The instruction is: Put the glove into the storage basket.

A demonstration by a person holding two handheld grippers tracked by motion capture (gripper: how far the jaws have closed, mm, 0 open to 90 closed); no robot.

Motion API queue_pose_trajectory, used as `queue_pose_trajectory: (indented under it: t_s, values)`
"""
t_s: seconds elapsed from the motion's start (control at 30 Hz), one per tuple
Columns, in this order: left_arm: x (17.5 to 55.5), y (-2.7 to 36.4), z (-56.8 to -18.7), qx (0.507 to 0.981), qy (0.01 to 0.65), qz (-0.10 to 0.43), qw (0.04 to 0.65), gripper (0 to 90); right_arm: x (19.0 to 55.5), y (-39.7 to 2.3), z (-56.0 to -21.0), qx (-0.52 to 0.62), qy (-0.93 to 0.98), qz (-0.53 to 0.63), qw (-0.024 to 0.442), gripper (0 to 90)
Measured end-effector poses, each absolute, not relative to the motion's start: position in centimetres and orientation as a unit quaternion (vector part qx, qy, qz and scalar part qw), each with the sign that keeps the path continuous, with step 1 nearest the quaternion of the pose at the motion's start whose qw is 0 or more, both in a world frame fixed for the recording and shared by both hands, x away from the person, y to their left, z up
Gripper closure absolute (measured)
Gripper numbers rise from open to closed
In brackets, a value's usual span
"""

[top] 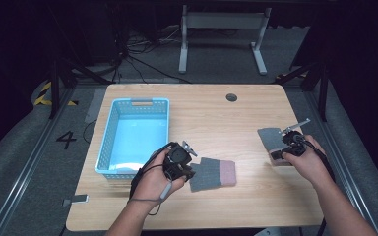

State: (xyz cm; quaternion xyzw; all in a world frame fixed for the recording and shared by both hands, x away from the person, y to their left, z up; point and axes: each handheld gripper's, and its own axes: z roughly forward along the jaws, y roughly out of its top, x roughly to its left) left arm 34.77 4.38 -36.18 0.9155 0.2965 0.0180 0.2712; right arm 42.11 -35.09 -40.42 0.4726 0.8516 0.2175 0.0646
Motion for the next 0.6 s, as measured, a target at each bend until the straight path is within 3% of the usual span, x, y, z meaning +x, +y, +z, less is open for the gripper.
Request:
queue_pose_trajectory:
  t_s: [0.3,0.6]
  values:
    - [34.7,4.6,-36.1,0.914,0.297,0.019,0.274,77.4,42.8,-34.7,-37.8,0.489,0.831,0.248,0.093,78.1]
    - [34.7,4.6,-36.1,0.914,0.297,0.020,0.274,77.0,44.6,-35.7,-37.5,0.522,0.813,0.239,0.100,72.2]
